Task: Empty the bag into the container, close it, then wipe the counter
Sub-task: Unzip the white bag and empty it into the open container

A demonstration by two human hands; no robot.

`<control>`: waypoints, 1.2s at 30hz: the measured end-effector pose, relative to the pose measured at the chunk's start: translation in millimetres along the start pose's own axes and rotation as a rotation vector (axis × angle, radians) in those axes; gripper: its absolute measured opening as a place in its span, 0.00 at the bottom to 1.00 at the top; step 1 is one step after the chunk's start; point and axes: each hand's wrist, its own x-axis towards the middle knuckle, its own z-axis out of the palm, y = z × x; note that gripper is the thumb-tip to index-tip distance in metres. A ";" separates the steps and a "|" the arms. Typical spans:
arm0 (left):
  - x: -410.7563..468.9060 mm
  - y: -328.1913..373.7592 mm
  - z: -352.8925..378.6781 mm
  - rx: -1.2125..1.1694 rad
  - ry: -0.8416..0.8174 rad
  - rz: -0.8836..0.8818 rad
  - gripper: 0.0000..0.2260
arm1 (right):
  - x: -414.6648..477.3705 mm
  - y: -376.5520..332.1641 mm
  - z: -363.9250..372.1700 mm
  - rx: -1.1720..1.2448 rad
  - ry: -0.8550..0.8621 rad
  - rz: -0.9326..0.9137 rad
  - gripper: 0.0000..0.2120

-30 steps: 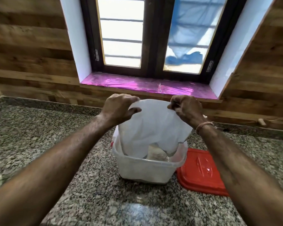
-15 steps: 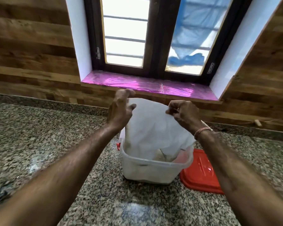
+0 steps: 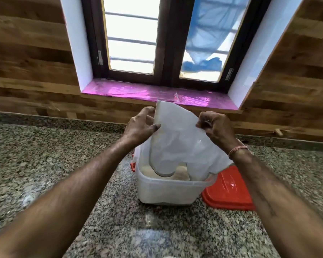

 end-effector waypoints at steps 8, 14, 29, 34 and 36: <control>-2.8 -15.6 4.7 -0.506 -0.121 -0.150 0.23 | 6.0 -8.2 3.2 -0.035 0.009 -0.062 0.10; -2.3 -25.9 2.3 -0.852 -0.019 -0.229 0.11 | 6.3 -12.2 5.0 -0.070 -0.007 0.043 0.08; -0.6 -39.6 10.2 -0.935 0.068 -0.273 0.15 | -16.5 42.9 -21.1 -0.027 0.223 0.421 0.10; -9.5 -40.4 10.9 -0.849 0.128 -0.278 0.10 | -26.4 54.7 -9.3 0.015 0.234 0.475 0.09; -10.4 -34.6 8.8 -0.378 0.303 -0.212 0.15 | -24.8 51.3 -6.0 -0.042 0.240 0.416 0.09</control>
